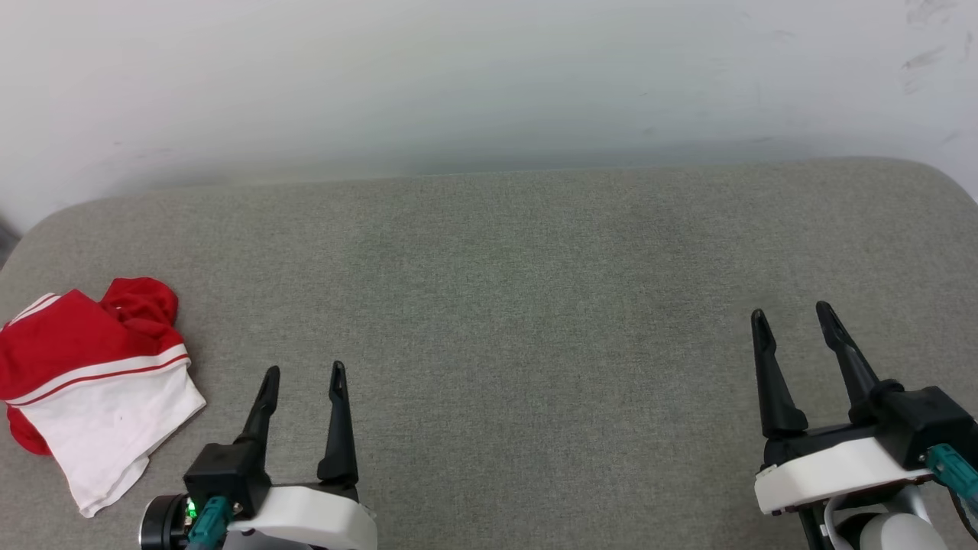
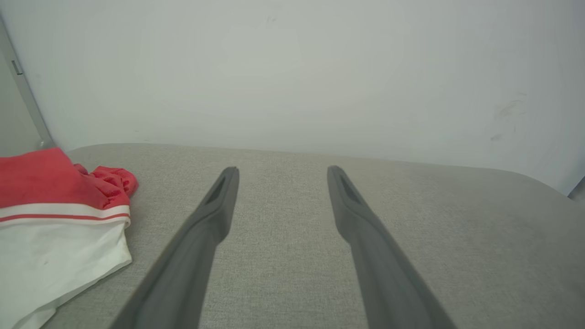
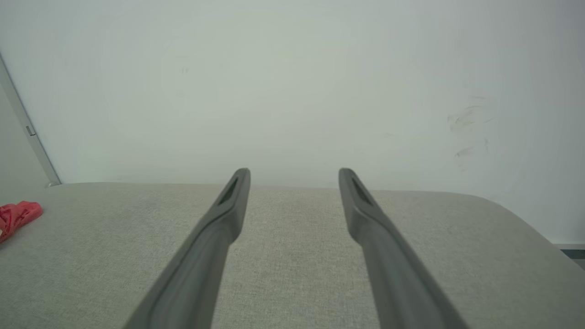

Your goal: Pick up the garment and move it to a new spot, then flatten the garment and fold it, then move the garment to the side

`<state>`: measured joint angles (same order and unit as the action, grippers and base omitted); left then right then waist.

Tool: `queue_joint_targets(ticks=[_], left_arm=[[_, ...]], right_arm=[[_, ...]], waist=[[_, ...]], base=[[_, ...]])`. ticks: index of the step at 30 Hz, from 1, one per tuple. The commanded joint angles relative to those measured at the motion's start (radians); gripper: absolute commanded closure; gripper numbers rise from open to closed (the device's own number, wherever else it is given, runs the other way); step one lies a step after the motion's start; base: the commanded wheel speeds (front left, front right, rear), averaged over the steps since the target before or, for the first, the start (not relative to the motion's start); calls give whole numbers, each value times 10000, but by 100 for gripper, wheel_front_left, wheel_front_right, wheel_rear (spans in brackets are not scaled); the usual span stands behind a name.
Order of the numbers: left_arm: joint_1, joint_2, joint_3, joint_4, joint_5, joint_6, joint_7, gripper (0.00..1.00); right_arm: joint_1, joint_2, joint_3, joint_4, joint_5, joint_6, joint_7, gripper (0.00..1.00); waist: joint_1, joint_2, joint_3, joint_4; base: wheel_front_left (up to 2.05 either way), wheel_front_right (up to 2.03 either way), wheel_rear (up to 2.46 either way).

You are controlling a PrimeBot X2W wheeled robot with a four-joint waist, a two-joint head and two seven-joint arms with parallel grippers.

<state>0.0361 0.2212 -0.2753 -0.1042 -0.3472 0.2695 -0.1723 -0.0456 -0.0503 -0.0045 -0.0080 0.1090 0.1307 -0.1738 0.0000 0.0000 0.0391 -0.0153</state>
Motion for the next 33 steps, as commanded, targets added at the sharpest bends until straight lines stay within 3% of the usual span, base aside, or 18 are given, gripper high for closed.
queue_joint_targets(ticks=[1, 5, 9, 12, 16, 17, 24, 28, 33], left_arm=[[-125, 151, -172, -61, 242, 136, -111, 0], [-65, 123, -295, -100, 268, 230, -199, 0], [126, -144, 90, -304, 123, -84, -288, 0], [289, -494, 645, -371, 39, -570, -363, 0], [550, -1045, 1456, -257, 103, -1611, -448, 0], [550, -1045, 1456, -257, 103, -1611, -448, 0], [865, -1623, 2510, 607, 324, -3415, -578, 0], [900, -1698, 2720, 849, 662, -3751, -654, 0], [972, -1710, 2678, 894, 860, -3871, -750, 0]], right_arm=[[-22, -3, 53, -62, -297, 0, -88, 0], [-28, -3, 107, -72, -601, 0, -181, 0], [-15, -2, 134, -122, -680, 0, -271, 0], [27, -1, 134, -97, -634, 0, -335, 0], [94, 0, 59, 27, -204, -1, -414, 0], [94, 0, 59, 27, -204, -1, -414, 0], [218, 4, -150, 586, 452, 0, -573, 0], [228, 2, -85, 767, 215, 0, -648, 0], [268, 4, -14, 862, -147, -1, -730, 0]], waist=[[0, 0, -4, -1], [0, 0, 0, -10], [0, 0, 9, -18], [0, 0, 14, -27], [0, 0, 1, -51], [0, 0, 1, -51], [0, 0, -49, -83], [0, 0, -66, -101], [0, 0, -77, -119]], base=[[0, 0, 0], [0, 0, 0], [0, 0, 0], [0, 0, 0], [0, 0, 0], [0, 0, 0], [0, 0, 0], [0, 0, 0], [0, 0, 0]])
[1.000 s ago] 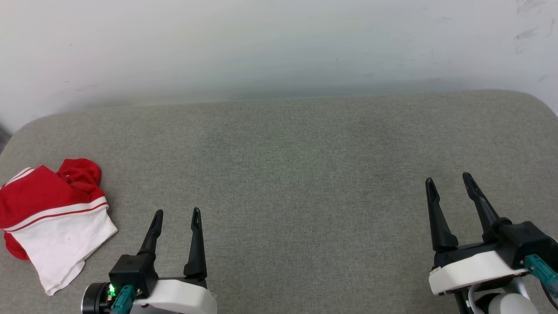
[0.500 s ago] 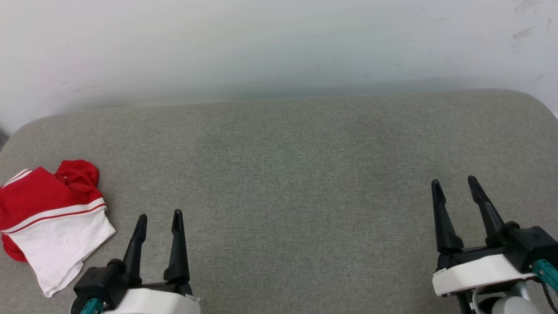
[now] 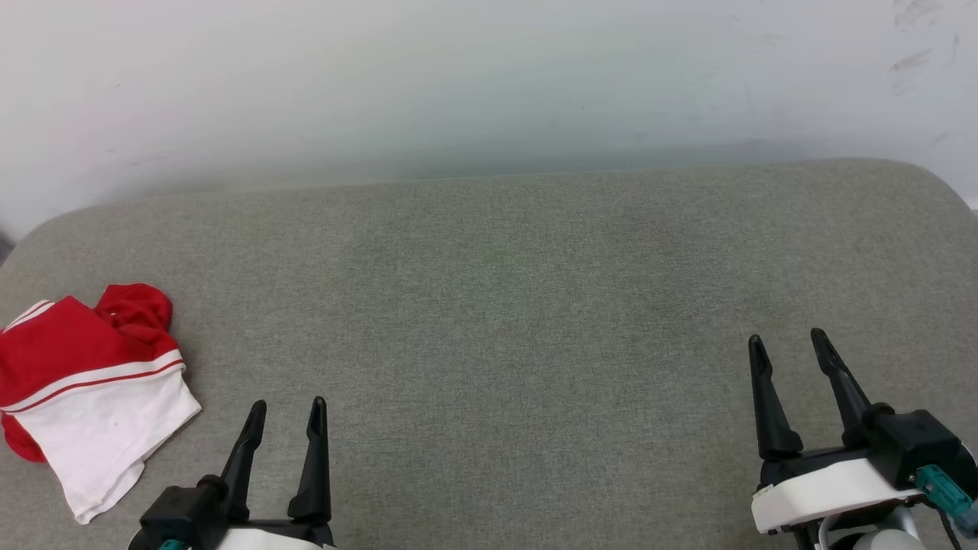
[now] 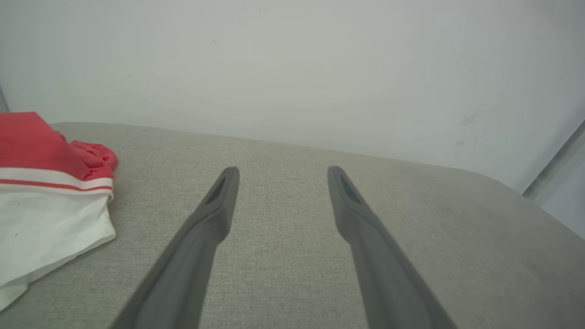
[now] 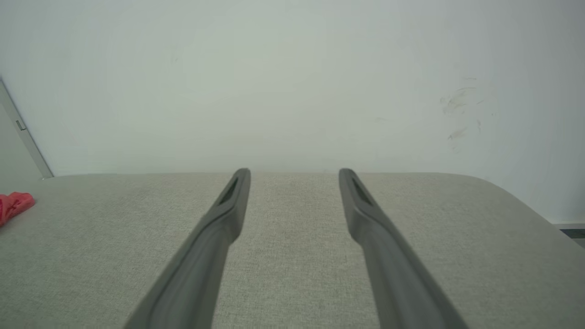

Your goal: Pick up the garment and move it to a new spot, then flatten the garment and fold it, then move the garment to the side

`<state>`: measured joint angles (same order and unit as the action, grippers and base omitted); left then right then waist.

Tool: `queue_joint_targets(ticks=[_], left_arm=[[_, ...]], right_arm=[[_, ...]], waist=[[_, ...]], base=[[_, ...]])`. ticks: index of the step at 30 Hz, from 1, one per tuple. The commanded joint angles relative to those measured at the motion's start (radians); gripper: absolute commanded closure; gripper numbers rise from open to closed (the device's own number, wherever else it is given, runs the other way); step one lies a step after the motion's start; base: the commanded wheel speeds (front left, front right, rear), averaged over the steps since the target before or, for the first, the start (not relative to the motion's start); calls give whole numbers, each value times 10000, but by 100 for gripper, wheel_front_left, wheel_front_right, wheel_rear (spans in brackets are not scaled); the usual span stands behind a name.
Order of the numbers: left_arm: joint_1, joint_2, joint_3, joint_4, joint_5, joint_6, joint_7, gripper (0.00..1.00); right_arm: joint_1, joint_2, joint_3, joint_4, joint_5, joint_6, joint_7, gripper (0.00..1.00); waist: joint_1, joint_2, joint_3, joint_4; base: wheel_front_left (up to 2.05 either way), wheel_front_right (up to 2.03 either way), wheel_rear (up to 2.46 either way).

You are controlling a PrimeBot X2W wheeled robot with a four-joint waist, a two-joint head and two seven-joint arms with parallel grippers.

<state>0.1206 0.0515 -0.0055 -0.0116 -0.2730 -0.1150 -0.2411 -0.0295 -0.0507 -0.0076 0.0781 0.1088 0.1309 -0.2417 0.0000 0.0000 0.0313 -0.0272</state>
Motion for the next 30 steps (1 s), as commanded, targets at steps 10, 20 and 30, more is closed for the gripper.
queue_joint_targets(ticks=[10, 20, 30], left_arm=[[189, -13, -103, -170, 1035, -95, -239, 0], [267, -17, 168, -331, 1067, -11, -247, 0], [514, -14, 392, -408, 1136, 80, -247, 0]], right_arm=[[178, 9, 98, -12, -819, -3, -236, 0], [346, 12, 570, -34, -927, -3, -238, 0], [475, 8, 1447, 12, -789, -3, -238, 0]], waist=[[0, 0, 37, 277], [0, 0, -66, 1654], [0, 0, -219, 3332]], base=[[0, 0, 0], [0, 0, 0], [0, 0, 0]])
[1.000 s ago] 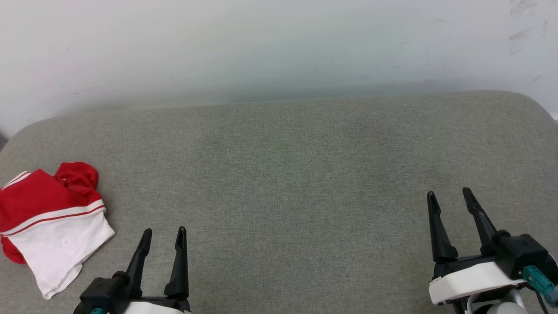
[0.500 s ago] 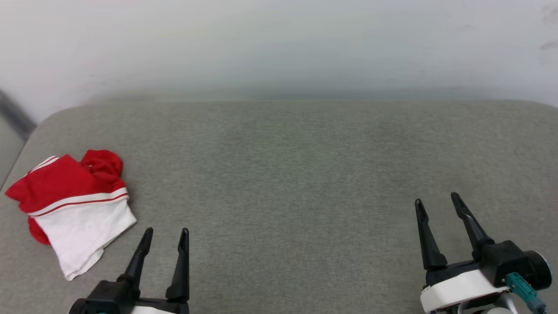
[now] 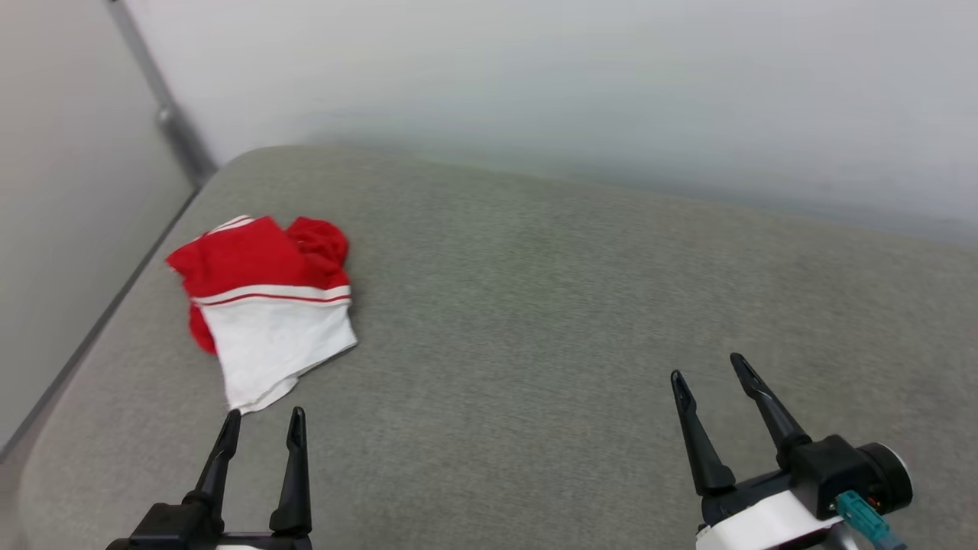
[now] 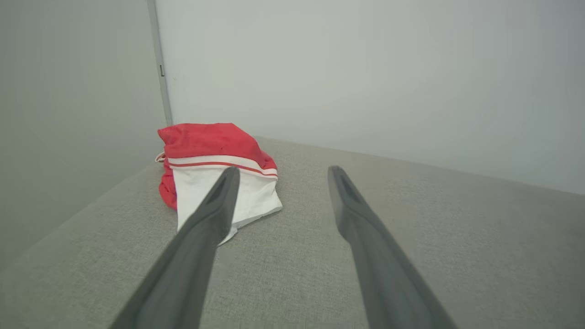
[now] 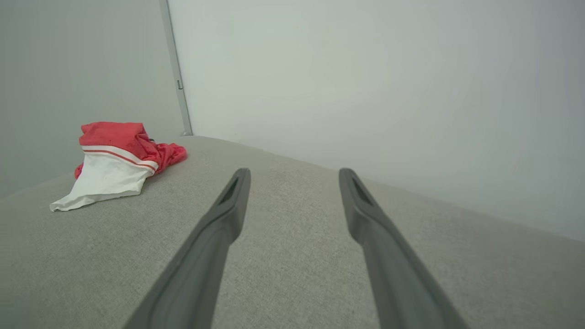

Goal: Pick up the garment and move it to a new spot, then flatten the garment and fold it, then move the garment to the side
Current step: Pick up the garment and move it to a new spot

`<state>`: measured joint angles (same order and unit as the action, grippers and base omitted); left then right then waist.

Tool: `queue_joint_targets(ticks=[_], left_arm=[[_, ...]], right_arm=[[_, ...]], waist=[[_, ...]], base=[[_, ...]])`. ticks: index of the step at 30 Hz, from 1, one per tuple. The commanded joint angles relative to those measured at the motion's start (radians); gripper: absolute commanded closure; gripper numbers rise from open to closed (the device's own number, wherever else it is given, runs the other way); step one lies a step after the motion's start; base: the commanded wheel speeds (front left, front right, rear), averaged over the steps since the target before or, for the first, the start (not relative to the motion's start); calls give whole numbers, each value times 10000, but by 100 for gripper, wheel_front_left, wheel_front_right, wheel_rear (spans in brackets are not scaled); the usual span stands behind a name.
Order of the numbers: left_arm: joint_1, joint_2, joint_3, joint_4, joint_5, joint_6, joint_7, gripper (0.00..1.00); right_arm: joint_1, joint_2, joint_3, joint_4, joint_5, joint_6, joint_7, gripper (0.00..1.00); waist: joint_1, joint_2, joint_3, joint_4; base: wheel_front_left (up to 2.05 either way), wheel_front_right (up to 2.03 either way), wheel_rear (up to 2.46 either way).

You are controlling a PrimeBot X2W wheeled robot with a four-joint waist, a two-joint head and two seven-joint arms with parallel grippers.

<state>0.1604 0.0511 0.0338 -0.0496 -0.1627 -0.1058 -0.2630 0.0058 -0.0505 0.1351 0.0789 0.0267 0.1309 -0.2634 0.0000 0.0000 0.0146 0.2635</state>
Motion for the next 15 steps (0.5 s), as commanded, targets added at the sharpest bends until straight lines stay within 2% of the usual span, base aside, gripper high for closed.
queue_joint_targets(ticks=[1, 7, 15], left_arm=[[120, -9, 14, -39, 31, -17, -28, 0], [192, -8, 112, -87, -38, -22, -28, 0], [353, -9, 105, -92, 94, -62, -28, 0]], right_arm=[[131, 6, 79, 11, 61, -3, -21, 0], [64, 6, 325, 57, 69, -5, -21, 0], [160, 6, 502, 140, 141, -5, -21, 0]], waist=[[0, 0, -48, 589], [0, 0, -47, 1465], [0, 0, -170, 2175]], base=[[0, 0, 0], [0, 0, 0], [0, 0, 0]])
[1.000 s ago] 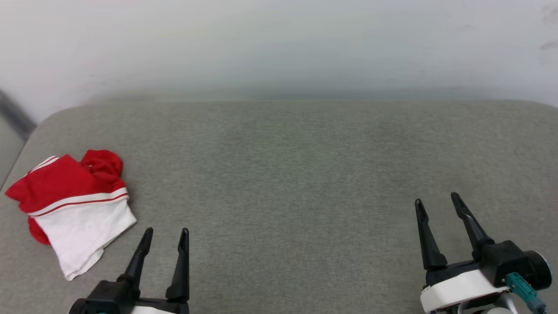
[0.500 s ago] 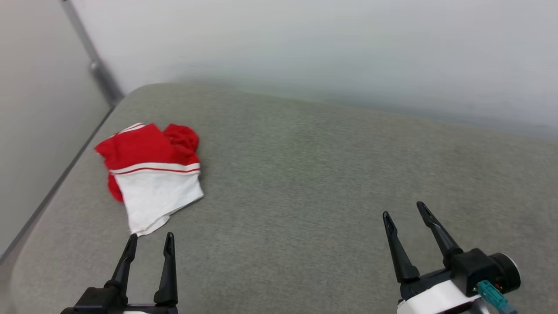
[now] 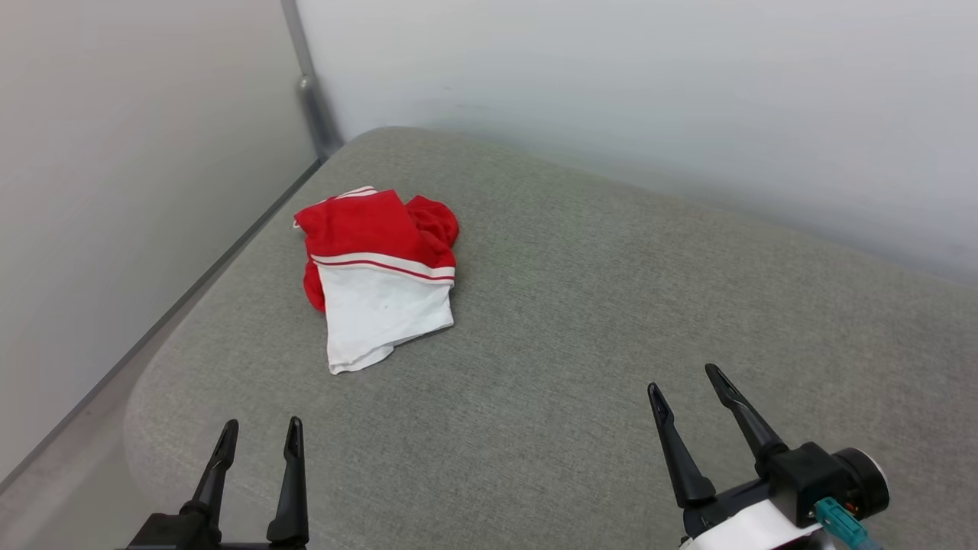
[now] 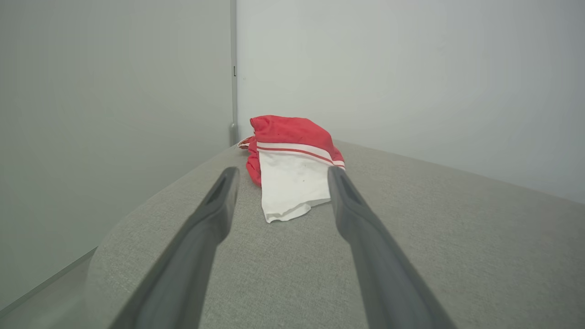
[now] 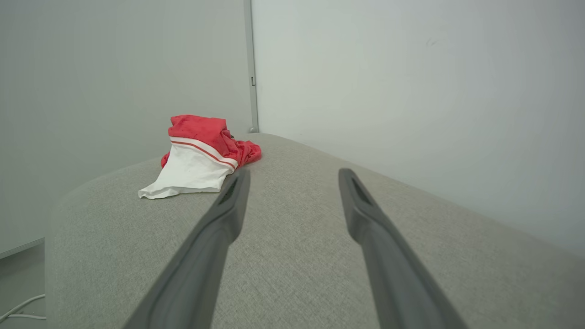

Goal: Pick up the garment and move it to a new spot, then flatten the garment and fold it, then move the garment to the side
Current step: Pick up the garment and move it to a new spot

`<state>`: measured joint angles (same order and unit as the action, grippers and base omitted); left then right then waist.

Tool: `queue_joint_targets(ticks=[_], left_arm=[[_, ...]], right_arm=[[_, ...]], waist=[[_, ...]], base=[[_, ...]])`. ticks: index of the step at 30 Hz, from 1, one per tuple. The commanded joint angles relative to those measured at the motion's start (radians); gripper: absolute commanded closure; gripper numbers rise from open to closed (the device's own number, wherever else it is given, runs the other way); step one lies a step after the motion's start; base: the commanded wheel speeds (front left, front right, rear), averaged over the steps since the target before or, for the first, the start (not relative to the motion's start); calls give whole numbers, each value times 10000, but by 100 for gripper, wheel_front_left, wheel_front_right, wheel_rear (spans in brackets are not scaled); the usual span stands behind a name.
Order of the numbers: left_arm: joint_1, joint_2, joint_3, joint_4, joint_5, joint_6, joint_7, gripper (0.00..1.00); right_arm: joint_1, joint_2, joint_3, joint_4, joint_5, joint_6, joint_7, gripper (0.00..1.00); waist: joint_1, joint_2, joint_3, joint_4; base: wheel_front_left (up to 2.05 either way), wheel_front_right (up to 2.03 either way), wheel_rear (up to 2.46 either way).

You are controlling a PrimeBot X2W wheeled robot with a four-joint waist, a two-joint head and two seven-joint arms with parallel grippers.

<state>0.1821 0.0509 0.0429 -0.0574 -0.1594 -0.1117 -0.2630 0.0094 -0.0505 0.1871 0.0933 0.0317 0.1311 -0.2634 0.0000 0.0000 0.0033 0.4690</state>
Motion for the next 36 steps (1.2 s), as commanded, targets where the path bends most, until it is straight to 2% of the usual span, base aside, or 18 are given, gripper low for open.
queue_joint_targets(ticks=[1, 12, 24, 27, 30, 32, 36], left_arm=[[147, -7, 9, -29, 36, -9, -28, 0], [172, -9, 38, -102, -61, 23, -28, 0], [-1209, -9, 338, 603, -680, -150, -28, 0], [-1981, 549, 297, 1206, -832, -177, -28, 0], [-2980, 1381, -136, 2095, -1529, -181, 25, 0], [-3799, 2041, -517, 2578, -2191, -182, 480, 0], [-5189, 3486, -1250, 3236, -3621, -184, 2216, 0]], right_arm=[[140, 6, -13, 7, 122, -5, -21, 0], [72, 6, 52, -25, 174, -7, -21, 0], [-555, 3, -89, -345, -62, -5, -21, 0], [-799, 3, -29, -436, -324, -5, -21, 0], [-1008, -2, -64, -546, -627, -7, -21, 0], [-1159, -2, -169, -640, -765, -7, -21, 0], [-1436, -15, -225, -842, -1105, -5, -21, 0]], waist=[[0, 0, -75, 164], [0, 0, -46, 125], [0, 0, 1363, -682], [0, 0, 1809, -957], [0, 0, 2291, -1220], [0, 0, 2605, -1372], [0, 0, 3294, -1738]], base=[[0, 0, 0], [0, 0, 0], [0, 0, 0], [0, 0, 0], [0, 0, 0], [0, 0, 0], [0, 0, 0]])
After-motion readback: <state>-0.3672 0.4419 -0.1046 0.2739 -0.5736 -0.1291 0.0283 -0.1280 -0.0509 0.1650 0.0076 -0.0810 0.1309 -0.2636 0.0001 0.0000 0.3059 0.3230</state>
